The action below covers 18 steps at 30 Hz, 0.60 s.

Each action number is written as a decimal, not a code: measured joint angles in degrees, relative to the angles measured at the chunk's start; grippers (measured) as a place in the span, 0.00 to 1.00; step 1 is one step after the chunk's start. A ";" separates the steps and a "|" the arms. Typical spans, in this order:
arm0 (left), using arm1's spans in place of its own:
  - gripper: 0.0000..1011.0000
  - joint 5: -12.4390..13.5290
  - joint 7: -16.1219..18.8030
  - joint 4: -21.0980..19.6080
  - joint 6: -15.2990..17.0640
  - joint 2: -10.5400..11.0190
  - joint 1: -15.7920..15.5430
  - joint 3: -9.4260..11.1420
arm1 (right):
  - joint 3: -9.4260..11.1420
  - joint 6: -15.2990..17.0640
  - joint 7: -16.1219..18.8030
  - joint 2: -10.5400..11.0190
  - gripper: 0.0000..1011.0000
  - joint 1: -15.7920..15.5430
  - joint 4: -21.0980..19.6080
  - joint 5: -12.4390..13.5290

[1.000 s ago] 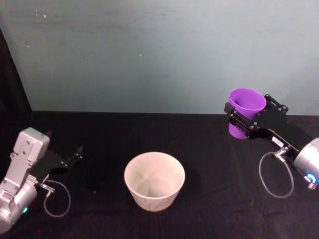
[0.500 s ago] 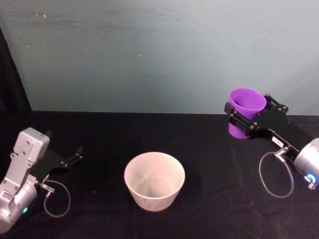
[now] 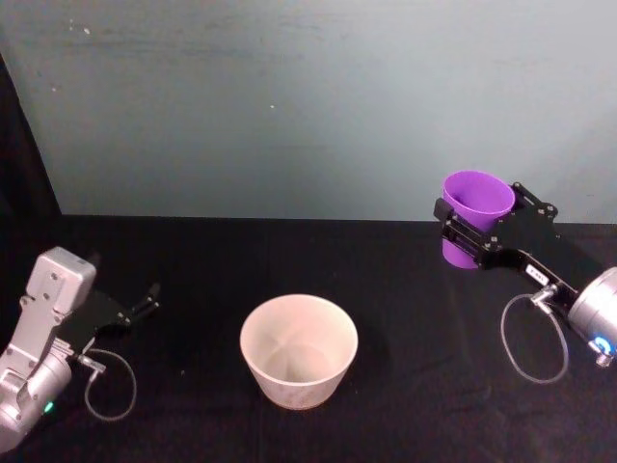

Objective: Pick up the cup and pour the mung beans from the cup into the bowl.

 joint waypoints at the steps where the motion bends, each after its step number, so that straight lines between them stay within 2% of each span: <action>1: 0.99 0.00 0.00 0.00 0.00 0.00 0.00 0.00 | 0.00 0.00 0.00 0.00 0.73 0.00 0.00 0.00; 18: 0.99 0.00 0.00 0.00 0.00 0.00 0.00 0.00 | 0.00 0.00 0.00 0.00 0.73 0.00 0.00 0.00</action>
